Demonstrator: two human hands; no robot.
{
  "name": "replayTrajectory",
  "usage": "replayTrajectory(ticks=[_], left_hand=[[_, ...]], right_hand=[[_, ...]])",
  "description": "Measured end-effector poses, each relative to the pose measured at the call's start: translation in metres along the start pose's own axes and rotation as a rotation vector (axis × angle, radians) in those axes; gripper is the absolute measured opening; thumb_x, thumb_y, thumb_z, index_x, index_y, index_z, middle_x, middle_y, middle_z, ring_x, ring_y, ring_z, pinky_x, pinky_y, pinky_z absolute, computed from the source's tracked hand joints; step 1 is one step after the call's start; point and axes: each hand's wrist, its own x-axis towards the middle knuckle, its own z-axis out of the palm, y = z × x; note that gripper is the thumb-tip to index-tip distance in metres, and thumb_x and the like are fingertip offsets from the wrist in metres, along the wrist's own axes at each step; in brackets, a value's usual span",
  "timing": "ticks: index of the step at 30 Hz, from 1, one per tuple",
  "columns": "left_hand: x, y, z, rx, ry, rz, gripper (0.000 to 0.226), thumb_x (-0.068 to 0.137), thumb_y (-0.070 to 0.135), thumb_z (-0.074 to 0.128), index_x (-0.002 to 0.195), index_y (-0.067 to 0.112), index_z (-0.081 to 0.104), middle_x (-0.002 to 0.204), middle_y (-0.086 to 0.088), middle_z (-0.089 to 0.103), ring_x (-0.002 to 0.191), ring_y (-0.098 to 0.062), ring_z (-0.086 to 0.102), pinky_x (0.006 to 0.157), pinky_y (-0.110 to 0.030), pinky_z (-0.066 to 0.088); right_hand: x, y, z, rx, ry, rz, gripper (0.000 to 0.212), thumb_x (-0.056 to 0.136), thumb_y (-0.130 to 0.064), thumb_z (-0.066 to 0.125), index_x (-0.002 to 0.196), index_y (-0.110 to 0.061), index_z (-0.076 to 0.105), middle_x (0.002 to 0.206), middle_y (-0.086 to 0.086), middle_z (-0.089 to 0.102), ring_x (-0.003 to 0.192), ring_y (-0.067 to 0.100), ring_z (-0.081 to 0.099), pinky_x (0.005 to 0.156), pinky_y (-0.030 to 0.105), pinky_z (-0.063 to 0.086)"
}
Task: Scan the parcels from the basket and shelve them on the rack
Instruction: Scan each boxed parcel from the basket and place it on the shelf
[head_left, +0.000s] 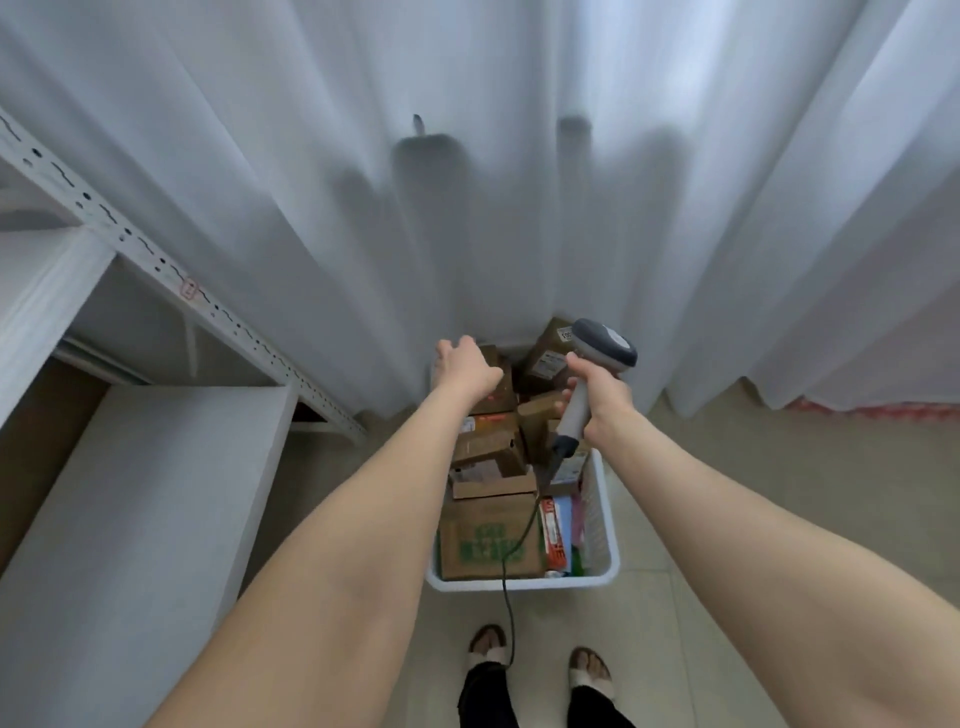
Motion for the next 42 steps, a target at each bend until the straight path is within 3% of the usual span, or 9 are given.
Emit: replayTrajectory(ticks=[2,5,13,20,27,35,42], left_hand=[[0.008,0.002,0.027,0.017,-0.039,0.008,0.067,0.085,0.026,0.065,0.142,0.01,0.034,0.145,-0.016,0.025,0.125,-0.035,0.044,0.106,-0.042,0.041],[0.025,0.001,0.071,0.054,-0.093,0.023,0.07,0.084,0.028,0.067,0.143,0.013,0.033,0.147,-0.014,0.025,0.124,-0.034,0.045,0.101,-0.041,0.045],[0.093,-0.024,0.219,0.203,-0.241,0.087,0.078,0.079,0.03,0.073,0.143,0.012,0.033,0.147,-0.015,0.03,0.129,-0.034,0.042,0.101,-0.045,0.045],[0.164,-0.057,0.334,0.307,-0.369,0.135,0.11,0.072,0.028,0.079,0.152,0.014,0.005,0.158,-0.013,0.012,0.144,-0.03,0.016,0.115,-0.048,0.026],[0.225,-0.059,0.415,0.482,-0.308,0.356,0.11,0.07,0.044,0.078,0.152,0.016,0.01,0.158,-0.012,0.009,0.146,-0.03,0.01,0.114,-0.05,0.021],[0.256,-0.061,0.438,0.853,-0.25,0.368,0.114,0.064,0.052,0.079,0.149,0.008,0.016,0.148,-0.016,0.027,0.136,-0.034,0.026,0.109,-0.046,0.027],[0.239,-0.068,0.402,0.827,-0.149,0.386,0.106,0.06,0.058,0.075,0.142,0.01,0.031,0.141,-0.014,0.034,0.132,-0.034,0.029,0.108,-0.047,0.028]], right_hand=[[0.018,0.005,-0.02,0.01,0.033,0.027,0.055,0.082,-0.024,0.076,0.13,-0.01,0.052,0.107,0.007,0.063,0.094,0.022,0.061,0.09,0.04,0.055],[0.048,0.016,-0.045,0.016,0.084,0.068,0.055,0.081,-0.025,0.077,0.129,-0.012,0.054,0.105,0.006,0.063,0.095,0.022,0.061,0.093,0.042,0.053],[0.15,0.077,-0.102,0.082,0.228,0.126,0.045,0.08,-0.027,0.078,0.118,-0.012,0.06,0.082,0.001,0.064,0.069,0.015,0.063,0.055,0.029,0.05],[0.256,0.14,-0.133,0.128,0.207,0.134,0.038,0.081,-0.023,0.077,0.112,-0.008,0.062,0.084,0.005,0.066,0.071,0.017,0.064,0.057,0.03,0.053],[0.334,0.177,-0.154,0.186,0.117,0.155,0.019,0.084,-0.02,0.075,0.094,-0.008,0.063,0.075,0.006,0.066,0.063,0.017,0.062,0.052,0.028,0.054],[0.364,0.194,-0.163,0.192,0.055,0.119,0.016,0.086,-0.019,0.073,0.092,-0.008,0.062,0.067,0.005,0.067,0.057,0.015,0.062,0.054,0.025,0.054],[0.339,0.191,-0.16,0.132,0.085,0.158,0.025,0.087,-0.022,0.072,0.103,-0.005,0.064,0.077,0.006,0.066,0.062,0.016,0.062,0.058,0.028,0.055]])
